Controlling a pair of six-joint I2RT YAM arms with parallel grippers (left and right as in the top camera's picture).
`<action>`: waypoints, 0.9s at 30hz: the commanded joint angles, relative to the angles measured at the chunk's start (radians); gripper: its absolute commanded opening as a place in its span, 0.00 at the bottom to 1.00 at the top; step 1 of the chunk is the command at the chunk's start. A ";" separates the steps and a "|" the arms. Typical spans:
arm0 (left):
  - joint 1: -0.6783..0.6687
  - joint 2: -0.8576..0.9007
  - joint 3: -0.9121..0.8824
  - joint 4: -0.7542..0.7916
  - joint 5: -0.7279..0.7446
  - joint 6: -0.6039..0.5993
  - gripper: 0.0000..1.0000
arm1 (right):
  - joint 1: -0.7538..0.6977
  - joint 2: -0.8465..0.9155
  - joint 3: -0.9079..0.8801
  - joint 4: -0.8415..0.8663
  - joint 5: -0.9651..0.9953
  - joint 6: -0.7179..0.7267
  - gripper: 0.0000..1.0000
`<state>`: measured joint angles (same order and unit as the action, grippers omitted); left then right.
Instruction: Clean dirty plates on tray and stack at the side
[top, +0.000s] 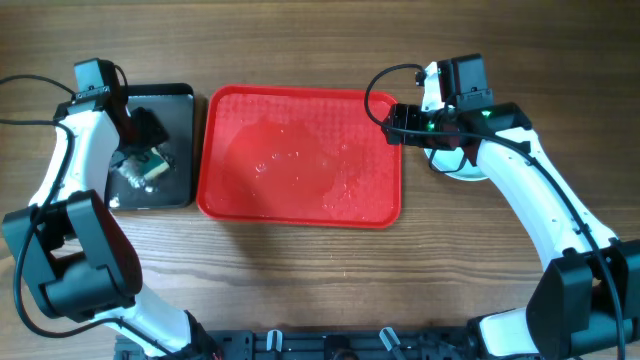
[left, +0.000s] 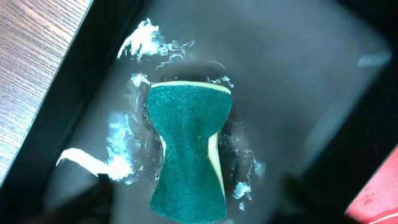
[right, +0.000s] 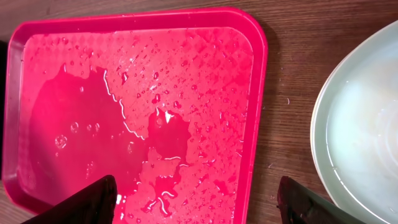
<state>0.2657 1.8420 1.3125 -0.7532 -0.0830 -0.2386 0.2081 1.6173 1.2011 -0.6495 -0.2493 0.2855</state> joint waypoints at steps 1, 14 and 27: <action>-0.002 -0.007 0.026 -0.020 0.039 -0.010 1.00 | 0.003 -0.010 0.022 0.005 0.017 -0.058 0.84; -0.039 -0.295 0.225 -0.202 0.101 -0.114 1.00 | 0.002 -0.224 0.288 -0.255 0.113 -0.076 0.87; -0.039 -0.316 0.225 -0.202 0.101 -0.114 1.00 | 0.002 -0.528 0.303 -0.347 0.036 0.055 1.00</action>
<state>0.2291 1.5204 1.5383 -0.9546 0.0059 -0.3363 0.2081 1.1091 1.4933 -0.9947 -0.1860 0.2687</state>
